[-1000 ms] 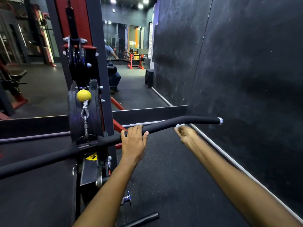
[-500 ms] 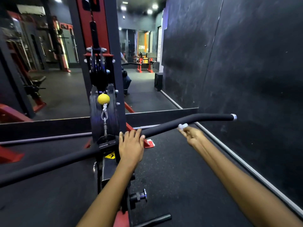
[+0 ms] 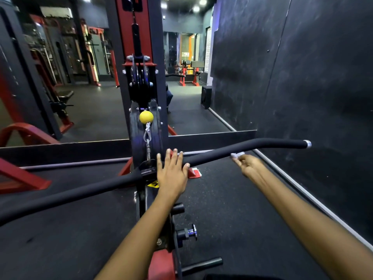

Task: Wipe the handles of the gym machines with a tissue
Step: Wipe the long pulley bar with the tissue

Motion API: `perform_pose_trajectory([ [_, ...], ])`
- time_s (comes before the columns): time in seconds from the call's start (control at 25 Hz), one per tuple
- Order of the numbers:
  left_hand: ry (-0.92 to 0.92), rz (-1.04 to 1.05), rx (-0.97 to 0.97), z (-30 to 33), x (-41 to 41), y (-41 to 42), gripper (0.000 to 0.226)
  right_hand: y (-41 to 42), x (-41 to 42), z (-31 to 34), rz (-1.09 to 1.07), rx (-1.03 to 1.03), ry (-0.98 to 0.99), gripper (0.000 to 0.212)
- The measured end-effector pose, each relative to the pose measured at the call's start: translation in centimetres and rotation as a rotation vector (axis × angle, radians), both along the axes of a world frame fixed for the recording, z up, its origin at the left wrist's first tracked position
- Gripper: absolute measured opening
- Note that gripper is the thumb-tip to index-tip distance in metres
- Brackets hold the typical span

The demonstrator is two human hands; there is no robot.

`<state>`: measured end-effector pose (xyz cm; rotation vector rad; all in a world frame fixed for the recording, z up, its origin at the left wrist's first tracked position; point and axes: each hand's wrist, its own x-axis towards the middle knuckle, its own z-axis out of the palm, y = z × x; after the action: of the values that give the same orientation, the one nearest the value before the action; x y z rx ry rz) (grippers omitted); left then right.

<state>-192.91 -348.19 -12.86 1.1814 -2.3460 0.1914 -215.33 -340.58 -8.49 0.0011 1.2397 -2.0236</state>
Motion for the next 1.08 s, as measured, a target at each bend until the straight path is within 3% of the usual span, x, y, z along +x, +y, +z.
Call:
perform_pose_trajectory([
  [0.12,-0.037,-0.072,-0.008,-0.8,2.8,-0.9,0.056,-0.4,0.2,0.3,-0.108,0.016,0.007,0.035],
  [0.32,0.050,-0.108,0.012,-1.4,2.6,-1.0,0.073,-2.4,6.0,-2.0,0.092,-0.006,-0.047,0.032],
  [0.4,0.008,-0.091,0.026,-1.4,2.7,-1.1,0.073,-2.0,3.7,-1.3,-0.070,-0.033,-0.106,0.026],
  [0.52,-0.027,-0.045,0.051,-1.4,2.5,-1.1,0.053,-1.1,3.3,-0.3,-0.281,-0.097,-0.132,0.032],
  [0.68,0.084,-0.099,0.054,-0.8,2.9,-0.9,0.048,-1.9,7.3,-1.7,0.049,-0.037,-0.053,0.033],
  [0.8,0.241,-0.044,-0.123,-0.7,4.0,-1.1,0.047,-1.6,4.2,-1.1,-0.047,-0.064,-0.116,0.025],
  [0.88,0.295,0.072,-0.134,-0.9,4.3,-2.2,0.054,-1.9,4.2,-1.4,-0.143,-0.095,-0.123,0.032],
  [1.08,0.252,0.110,-0.110,-2.0,4.2,-3.6,0.058,-3.3,10.5,-3.2,0.198,-0.026,-0.130,0.033],
])
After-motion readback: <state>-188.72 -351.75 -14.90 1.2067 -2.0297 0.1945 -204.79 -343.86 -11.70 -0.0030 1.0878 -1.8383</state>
